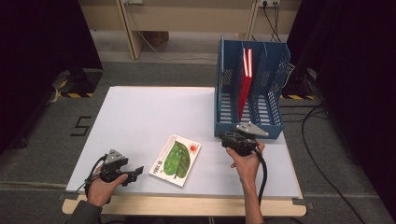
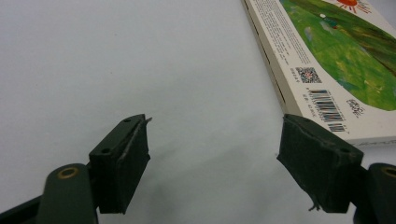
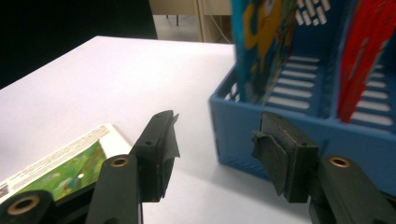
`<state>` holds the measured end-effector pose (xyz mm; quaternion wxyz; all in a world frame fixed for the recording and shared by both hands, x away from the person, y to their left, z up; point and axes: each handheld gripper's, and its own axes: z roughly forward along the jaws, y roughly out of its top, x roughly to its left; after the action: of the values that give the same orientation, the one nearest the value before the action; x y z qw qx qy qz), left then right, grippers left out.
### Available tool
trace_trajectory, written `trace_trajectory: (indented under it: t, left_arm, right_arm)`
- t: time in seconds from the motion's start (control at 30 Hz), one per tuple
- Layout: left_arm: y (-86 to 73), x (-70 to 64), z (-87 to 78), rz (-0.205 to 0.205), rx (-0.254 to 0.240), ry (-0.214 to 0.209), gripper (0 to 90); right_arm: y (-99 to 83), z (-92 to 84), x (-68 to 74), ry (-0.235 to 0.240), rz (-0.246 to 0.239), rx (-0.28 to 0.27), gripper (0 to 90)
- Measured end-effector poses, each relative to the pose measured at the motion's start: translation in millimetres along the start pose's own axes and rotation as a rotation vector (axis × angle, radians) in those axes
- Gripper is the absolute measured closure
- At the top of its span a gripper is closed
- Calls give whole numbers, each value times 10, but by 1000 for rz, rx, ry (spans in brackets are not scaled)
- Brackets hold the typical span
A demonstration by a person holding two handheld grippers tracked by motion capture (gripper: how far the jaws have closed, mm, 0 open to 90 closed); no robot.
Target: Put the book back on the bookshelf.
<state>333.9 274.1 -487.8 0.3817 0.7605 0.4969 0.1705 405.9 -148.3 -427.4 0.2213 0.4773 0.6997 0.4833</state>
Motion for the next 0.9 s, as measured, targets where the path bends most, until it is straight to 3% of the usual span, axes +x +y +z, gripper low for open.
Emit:
trace_trajectory:
  t: [0.37, 0.57, 0.7, 0.9]
  left_arm:
    - [-1, -16, 5, 6, 4, -1, 238]
    - [11, -40, 7, 16, 0, -9, 239]
    - [9, -39, 12, 17, 0, -11, 239]
    - [13, -52, 8, 25, -2, -14, 239]
  right_arm:
    - [-158, 112, 209, 29, 16, 55, 440]
    - [-130, 274, 294, 64, 9, 169, 437]
    - [-127, 307, 324, 59, 17, 173, 431]
    - [-239, 355, 412, 77, -8, 214, 423]
